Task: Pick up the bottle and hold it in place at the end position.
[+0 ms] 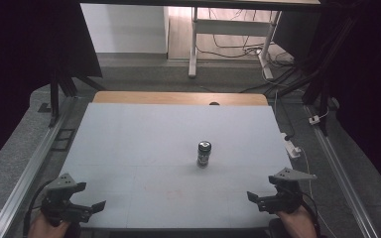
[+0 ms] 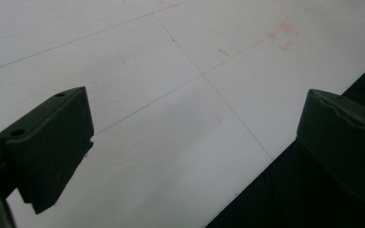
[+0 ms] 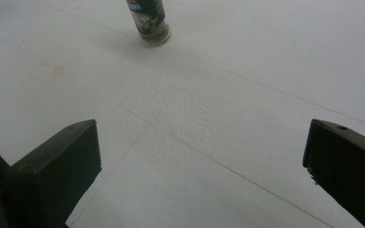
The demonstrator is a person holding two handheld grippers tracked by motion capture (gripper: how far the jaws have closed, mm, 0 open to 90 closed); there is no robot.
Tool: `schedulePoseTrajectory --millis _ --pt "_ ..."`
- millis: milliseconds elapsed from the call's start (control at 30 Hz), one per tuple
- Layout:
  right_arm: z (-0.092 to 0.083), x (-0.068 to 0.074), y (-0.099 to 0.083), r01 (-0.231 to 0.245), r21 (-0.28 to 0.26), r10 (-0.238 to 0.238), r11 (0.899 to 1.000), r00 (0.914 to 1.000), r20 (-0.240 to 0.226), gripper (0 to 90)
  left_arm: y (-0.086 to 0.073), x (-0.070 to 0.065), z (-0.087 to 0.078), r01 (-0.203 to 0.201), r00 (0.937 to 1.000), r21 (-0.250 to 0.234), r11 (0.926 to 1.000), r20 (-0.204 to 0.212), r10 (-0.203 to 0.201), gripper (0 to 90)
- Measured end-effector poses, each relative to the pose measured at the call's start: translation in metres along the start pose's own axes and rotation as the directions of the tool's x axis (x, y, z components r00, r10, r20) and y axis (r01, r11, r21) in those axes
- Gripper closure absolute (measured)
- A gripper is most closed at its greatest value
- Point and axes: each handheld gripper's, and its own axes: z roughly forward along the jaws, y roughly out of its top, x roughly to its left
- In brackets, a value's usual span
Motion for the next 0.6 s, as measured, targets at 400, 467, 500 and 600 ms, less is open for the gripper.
schedulePoseTrajectory --millis 400,467,500,600 --pt "0.002 0.006 0.004 0.001 -0.014 -0.002 1.0 0.9988 -0.049 0.0 0.0 0.0 0.0 0.001 1.0 0.002 1.0 0.0 -0.001 0.0" --pt "0.002 0.007 0.005 0.003 -0.017 -0.004 1.0 0.9985 -0.055 0.0 0.0 0.0 0.001 0.002 1.0 0.003 1.0 0.0 -0.002 0.0" --pt "0.003 0.008 0.006 0.007 -0.022 -0.008 1.0 0.9983 -0.058 0.0 0.0 0.0 0.001 0.002 1.0 0.003 1.0 0.0 -0.002 0.0" --pt "0.005 0.01 0.008 0.021 -0.029 -0.023 0.999 0.9971 -0.072 0.0 0.0 0.0 0.001 0.002 1.0 0.004 1.0 0.0 -0.002 0.0"
